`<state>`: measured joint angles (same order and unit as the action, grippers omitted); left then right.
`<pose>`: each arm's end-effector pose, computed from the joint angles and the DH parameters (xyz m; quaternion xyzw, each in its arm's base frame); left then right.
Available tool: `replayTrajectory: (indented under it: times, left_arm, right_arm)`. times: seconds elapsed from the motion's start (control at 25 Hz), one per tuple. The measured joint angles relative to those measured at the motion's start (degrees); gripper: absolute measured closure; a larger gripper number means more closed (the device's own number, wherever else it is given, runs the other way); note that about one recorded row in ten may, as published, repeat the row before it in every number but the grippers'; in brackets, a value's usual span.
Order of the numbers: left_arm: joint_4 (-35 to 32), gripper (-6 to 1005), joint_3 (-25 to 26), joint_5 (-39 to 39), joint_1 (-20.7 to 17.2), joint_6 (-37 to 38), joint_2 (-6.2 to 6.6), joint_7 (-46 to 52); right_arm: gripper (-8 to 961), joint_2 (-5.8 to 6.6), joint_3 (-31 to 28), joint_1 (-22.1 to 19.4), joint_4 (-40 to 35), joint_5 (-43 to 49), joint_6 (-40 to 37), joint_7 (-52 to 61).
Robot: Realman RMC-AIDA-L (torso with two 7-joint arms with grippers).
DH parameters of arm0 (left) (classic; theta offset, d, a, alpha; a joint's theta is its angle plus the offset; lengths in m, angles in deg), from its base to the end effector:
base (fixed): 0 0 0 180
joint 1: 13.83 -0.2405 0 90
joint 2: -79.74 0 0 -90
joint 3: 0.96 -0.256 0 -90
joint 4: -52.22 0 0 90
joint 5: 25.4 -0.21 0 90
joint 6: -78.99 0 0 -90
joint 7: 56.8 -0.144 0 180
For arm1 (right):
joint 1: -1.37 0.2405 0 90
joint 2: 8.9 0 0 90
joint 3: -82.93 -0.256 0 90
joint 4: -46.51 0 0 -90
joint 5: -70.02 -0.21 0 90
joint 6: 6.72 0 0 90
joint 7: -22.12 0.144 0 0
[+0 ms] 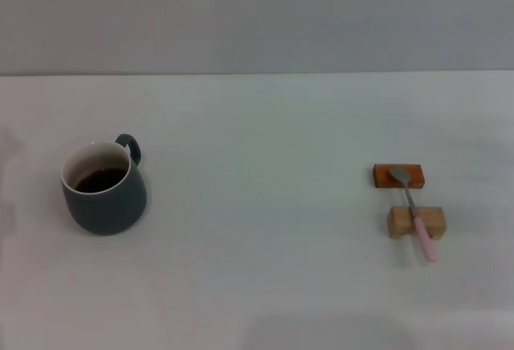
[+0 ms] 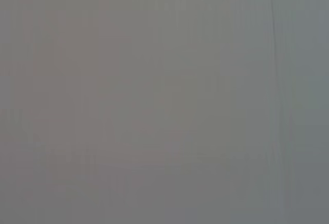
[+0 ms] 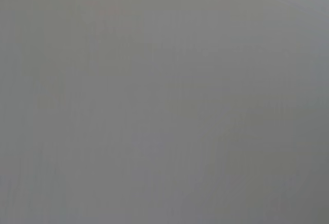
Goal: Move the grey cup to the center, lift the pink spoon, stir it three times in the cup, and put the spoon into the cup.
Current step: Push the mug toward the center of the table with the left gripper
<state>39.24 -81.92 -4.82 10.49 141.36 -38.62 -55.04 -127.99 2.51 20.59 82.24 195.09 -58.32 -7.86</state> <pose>-0.3616 0.3492 0.0672 -0.5559 -0.2358 -0.2671 0.7510 0.3261 0.3675 0.0628 -0.5299 0.2334 0.1955 0.7915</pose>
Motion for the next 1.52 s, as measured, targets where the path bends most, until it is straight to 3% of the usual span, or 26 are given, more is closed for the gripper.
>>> replayTrajectory:
  times: [0.16, 0.28, 0.64, 1.08, 1.16, 1.2, 1.52]
  left_arm:
    - [1.33, 828, -4.68, 0.01, -2.16, 0.17, -0.18, 0.32]
    - [1.35, 1001, -9.04, 0.08, -4.12, 0.51, -0.35, 0.57]
    - [1.63, 1001, -20.44, 0.44, -8.08, -0.07, -0.74, 2.39]
    - [0.11, 1001, -30.67, 0.55, -8.11, -4.22, -0.72, 2.55]
    - [0.11, 1001, -30.67, 0.55, -8.11, -4.22, -0.72, 2.55]
    - [-1.03, 1001, -33.49, 0.59, -8.02, -4.98, -0.72, 2.62]
    - [-2.23, 1001, -38.14, 0.24, -7.74, -5.16, -0.72, 2.39]
  right_arm:
    - [599, 0.0, 0.0, -0.37, 0.93, 0.0, 0.01, -0.02]
    - [598, 0.0, 0.0, -0.66, 1.47, 0.0, 0.01, -0.22]
    - [599, 0.09, 0.0, -1.16, 2.27, 0.16, -0.07, -0.39]
    - [598, 0.19, 0.18, -3.07, 5.23, 0.59, -0.01, -0.64]
    - [598, 0.24, 0.18, -3.21, 5.36, 0.61, 0.0, -0.65]
    - [598, 0.26, 0.18, -3.23, 5.38, 0.63, 0.01, -0.66]
    - [598, 0.27, 0.11, -2.75, 4.91, 0.63, 0.01, -0.69]
